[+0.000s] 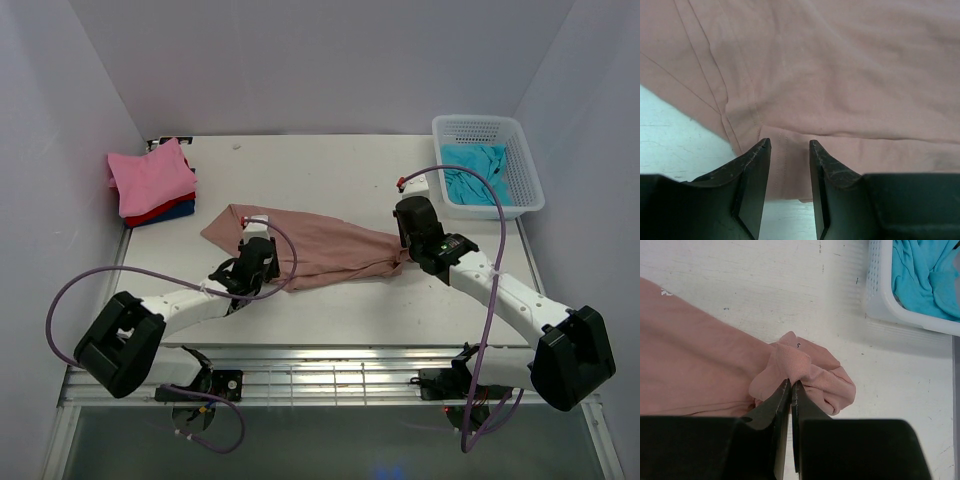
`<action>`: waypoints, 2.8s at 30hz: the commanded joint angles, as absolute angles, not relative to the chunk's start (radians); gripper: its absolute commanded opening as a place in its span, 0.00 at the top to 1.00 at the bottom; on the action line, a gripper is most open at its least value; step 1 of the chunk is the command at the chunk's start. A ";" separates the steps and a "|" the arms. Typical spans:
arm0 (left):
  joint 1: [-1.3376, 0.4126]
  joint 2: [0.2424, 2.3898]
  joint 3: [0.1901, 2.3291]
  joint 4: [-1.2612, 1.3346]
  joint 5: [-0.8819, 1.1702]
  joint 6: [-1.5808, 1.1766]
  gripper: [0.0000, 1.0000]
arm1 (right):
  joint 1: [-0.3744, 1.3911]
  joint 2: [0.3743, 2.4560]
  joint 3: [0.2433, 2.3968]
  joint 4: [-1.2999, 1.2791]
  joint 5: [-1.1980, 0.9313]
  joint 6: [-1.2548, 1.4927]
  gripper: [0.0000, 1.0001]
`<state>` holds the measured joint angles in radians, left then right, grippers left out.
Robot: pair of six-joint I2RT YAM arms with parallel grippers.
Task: Fold and stack the t-shirts
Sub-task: Flatten out the tshirt
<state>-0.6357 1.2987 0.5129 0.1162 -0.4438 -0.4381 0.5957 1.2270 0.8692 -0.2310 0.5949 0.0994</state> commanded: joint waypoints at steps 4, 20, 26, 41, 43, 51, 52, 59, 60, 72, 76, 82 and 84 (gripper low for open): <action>-0.640 1.387 0.525 0.136 -0.434 -0.460 0.54 | 0.591 1.203 0.859 -0.209 0.606 0.117 0.92; -0.640 1.394 0.514 0.149 -0.479 -0.466 0.50 | 0.589 1.226 0.845 -0.209 0.584 0.120 0.92; -0.640 1.466 0.535 0.152 -0.483 -0.476 0.53 | 0.589 1.223 0.842 -0.209 0.584 0.120 0.92; -0.640 1.333 0.577 0.033 -0.569 -0.476 1.00 | 0.572 1.193 0.900 -0.238 0.615 0.081 0.92; -0.640 1.249 0.621 0.002 -0.590 -0.459 1.00 | 0.557 1.198 0.931 -0.258 0.600 0.069 0.92; -0.640 1.068 0.767 -0.158 -0.591 -0.436 0.97 | 0.508 1.192 1.123 -0.339 0.577 0.018 0.92; -0.640 1.056 0.775 -0.166 -0.588 -0.443 0.97 | 0.506 1.187 1.138 -0.350 0.578 0.018 0.92; -0.643 0.898 0.810 -0.244 -0.577 -0.460 0.97 | 0.503 1.117 1.288 -0.451 0.572 0.014 0.92; -0.643 0.862 0.822 -0.258 -0.574 -0.460 0.97 | 0.505 1.102 1.307 -0.459 0.571 0.008 0.92; -0.647 0.643 1.171 -0.379 -0.350 -0.417 1.00 | 0.505 1.015 1.855 -0.679 0.468 -0.043 0.92; -0.646 0.641 1.291 -0.431 -0.187 -0.454 1.00 | 0.505 1.005 2.032 -0.753 0.379 -0.046 0.92; -0.623 0.607 1.411 -0.462 -0.005 -0.524 1.00 | 0.503 0.983 2.218 -0.828 0.273 -0.034 0.92; -0.583 0.595 1.442 -0.483 0.096 -0.544 1.00 | 0.503 0.934 2.209 -0.813 0.227 -0.022 0.92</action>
<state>-0.6205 0.6071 1.3842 -0.4362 -0.0814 -0.4984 0.5098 0.9672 2.1998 -0.7898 0.3286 -0.0288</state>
